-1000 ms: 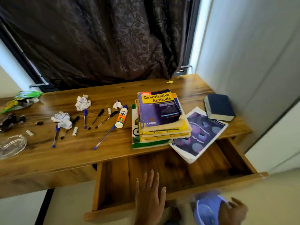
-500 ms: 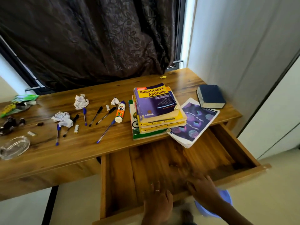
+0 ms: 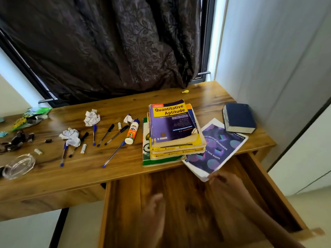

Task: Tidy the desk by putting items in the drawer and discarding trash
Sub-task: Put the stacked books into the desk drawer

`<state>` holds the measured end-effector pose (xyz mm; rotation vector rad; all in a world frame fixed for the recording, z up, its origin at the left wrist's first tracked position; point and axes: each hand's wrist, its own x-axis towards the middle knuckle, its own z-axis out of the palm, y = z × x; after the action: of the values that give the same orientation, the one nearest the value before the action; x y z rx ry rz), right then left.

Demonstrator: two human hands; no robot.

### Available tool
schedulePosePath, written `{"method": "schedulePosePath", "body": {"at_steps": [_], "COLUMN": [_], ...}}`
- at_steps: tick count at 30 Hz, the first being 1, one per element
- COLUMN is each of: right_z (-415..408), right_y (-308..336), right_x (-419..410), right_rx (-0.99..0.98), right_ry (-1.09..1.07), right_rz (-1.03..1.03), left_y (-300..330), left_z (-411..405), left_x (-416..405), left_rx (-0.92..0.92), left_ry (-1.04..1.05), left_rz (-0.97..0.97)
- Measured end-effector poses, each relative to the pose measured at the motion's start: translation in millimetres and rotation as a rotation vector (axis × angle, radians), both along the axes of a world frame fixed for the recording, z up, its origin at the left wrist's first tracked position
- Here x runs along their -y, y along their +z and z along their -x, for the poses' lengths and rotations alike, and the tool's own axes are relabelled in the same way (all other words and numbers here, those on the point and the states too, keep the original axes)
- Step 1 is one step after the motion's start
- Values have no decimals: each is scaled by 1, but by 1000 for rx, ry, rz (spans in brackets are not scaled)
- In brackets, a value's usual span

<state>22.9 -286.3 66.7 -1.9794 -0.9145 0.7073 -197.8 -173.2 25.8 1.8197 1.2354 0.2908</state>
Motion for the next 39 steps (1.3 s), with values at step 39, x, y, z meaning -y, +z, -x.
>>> {"method": "schedulePosePath", "body": {"at_steps": [39], "right_z": [-117], "right_y": [8], "right_x": [-156], "right_rx": [-814], "right_ry": [-103], "right_rz": [180], "left_y": [22], "left_z": [-129], "left_x": [-183], "left_rx": [60], "left_ry": [235], "left_rz": [601]}}
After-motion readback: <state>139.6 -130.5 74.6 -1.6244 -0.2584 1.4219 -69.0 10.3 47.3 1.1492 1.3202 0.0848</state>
